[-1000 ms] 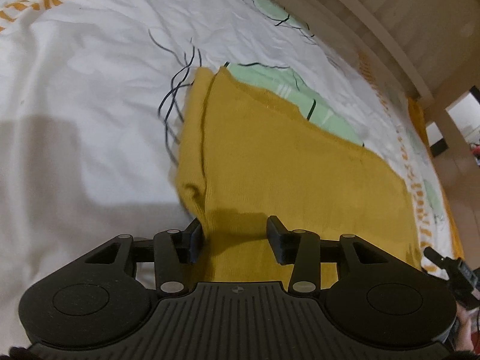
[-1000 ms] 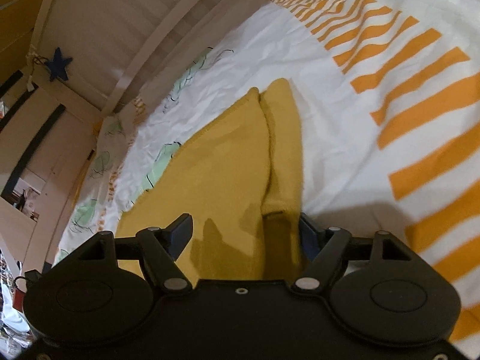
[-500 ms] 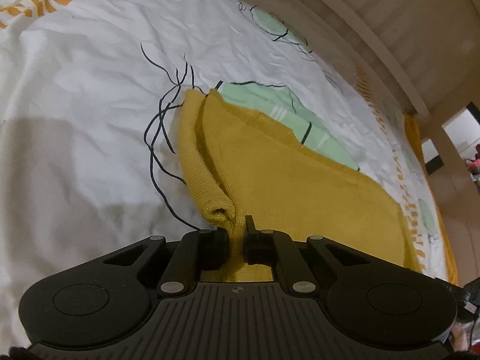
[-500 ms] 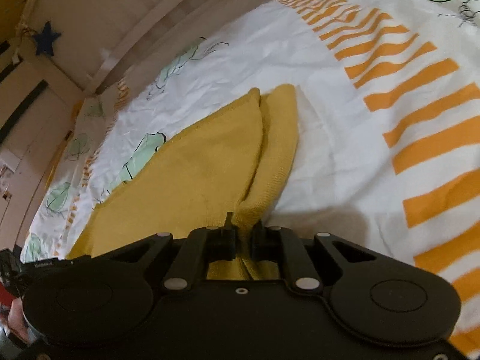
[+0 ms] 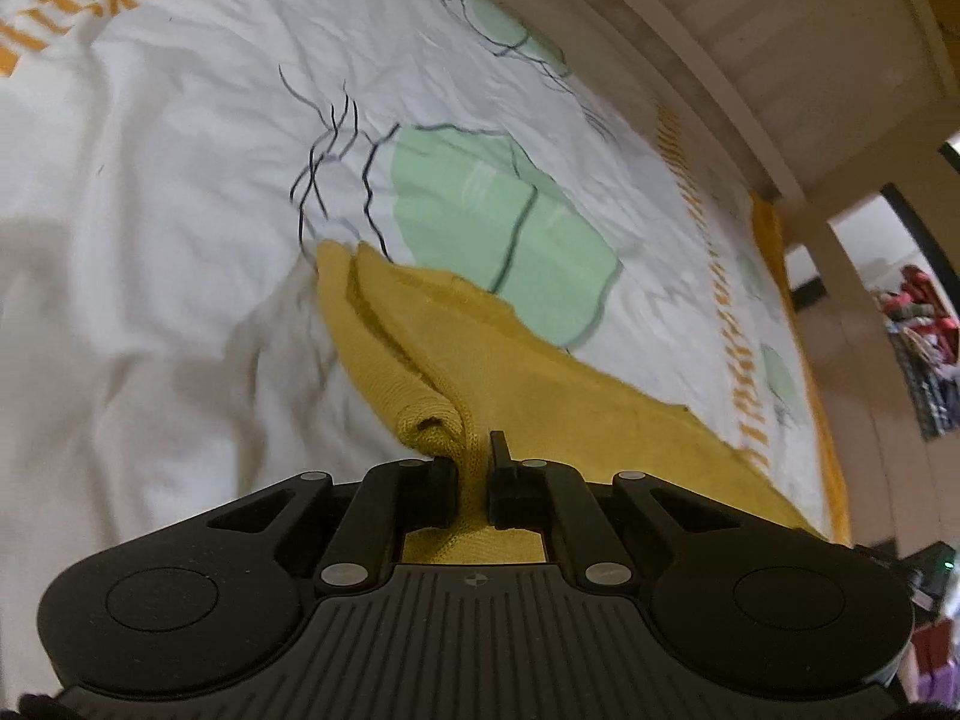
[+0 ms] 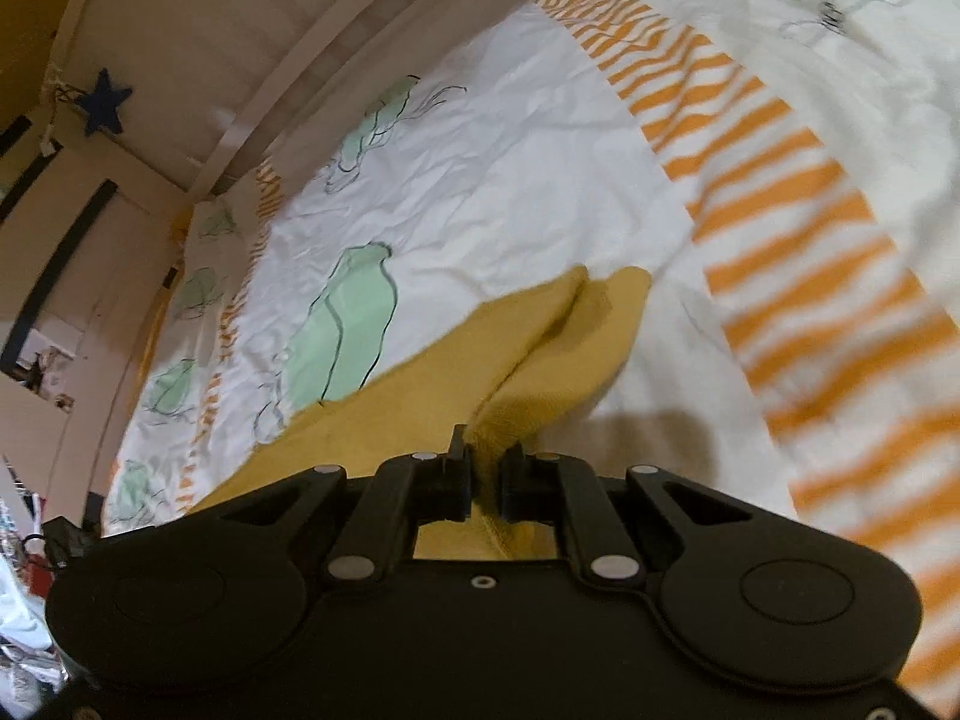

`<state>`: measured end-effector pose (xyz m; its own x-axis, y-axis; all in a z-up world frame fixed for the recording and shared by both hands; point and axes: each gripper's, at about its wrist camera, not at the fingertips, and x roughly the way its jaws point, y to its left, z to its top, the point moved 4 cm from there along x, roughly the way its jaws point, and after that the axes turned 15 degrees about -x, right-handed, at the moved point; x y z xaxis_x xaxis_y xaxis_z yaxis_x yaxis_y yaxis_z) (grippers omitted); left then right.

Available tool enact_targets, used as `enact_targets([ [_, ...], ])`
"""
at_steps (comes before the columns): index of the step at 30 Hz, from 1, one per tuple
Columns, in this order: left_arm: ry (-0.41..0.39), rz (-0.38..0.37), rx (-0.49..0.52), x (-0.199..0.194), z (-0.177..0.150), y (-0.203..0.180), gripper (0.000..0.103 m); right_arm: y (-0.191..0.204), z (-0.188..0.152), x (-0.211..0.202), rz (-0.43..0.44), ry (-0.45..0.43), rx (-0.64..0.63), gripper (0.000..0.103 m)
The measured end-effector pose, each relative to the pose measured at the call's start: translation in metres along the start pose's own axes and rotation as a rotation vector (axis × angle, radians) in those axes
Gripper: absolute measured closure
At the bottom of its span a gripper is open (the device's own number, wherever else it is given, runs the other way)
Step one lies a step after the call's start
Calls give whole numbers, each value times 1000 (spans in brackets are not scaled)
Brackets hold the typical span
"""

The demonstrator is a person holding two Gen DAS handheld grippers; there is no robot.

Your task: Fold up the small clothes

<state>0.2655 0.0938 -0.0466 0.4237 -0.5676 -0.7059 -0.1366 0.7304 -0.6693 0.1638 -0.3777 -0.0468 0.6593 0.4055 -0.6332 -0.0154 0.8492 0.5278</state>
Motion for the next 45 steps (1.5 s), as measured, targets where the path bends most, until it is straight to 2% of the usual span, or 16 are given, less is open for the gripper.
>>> enact_targets([
  [6, 59, 14, 19, -24, -45, 9, 95, -2, -42, -30, 24, 62, 57, 88],
  [9, 74, 123, 81, -11, -65, 22, 94, -8, -65, -21, -47, 119, 10, 83],
  [10, 68, 153, 107, -5, -69, 27, 94, -11, -71, -17, -76, 127, -7, 78],
  [12, 38, 165, 104, 0, -76, 39, 93, -17, -80, -13, -145, 111, -46, 75],
  [13, 25, 142, 87, -1, -79, 44, 92, -18, -83, -13, -158, 99, -63, 65],
  [14, 12, 117, 63, -3, -82, 48, 92, -19, -86, -15, -157, 84, -58, 60],
  [16, -2, 90, 19, -8, -88, 57, 81, -22, -92, -20, -132, 62, -23, 45],
  [21, 22, 26, -25, -18, -104, 67, 81, -23, -110, -31, -75, 70, 17, 44],
  [26, 54, -22, 20, -23, -117, 59, 80, -19, -127, -35, -7, 69, 50, 44],
  [29, 118, -134, 23, -29, -127, 47, 80, -10, -127, -34, -13, 74, 3, 44],
  [31, 115, -194, 24, -38, -131, 42, 80, -6, -127, -34, -3, 78, -13, 40],
  [33, 78, -176, 29, -43, -131, 42, 80, -6, -128, -35, -2, 79, -20, 40],
  [36, 16, -62, 35, -43, -129, 49, 78, -9, -130, -36, -1, 81, -15, 40],
  [39, -10, 47, 24, -35, -130, 57, 77, -9, -130, -36, -1, 80, -17, 40],
  [41, -10, 40, -21, -35, -129, 61, 77, -9, -130, -37, 0, 79, -14, 40],
  [45, -83, -56, -136, -49, -135, 70, 71, -10, -132, -38, 5, 75, -5, 40],
])
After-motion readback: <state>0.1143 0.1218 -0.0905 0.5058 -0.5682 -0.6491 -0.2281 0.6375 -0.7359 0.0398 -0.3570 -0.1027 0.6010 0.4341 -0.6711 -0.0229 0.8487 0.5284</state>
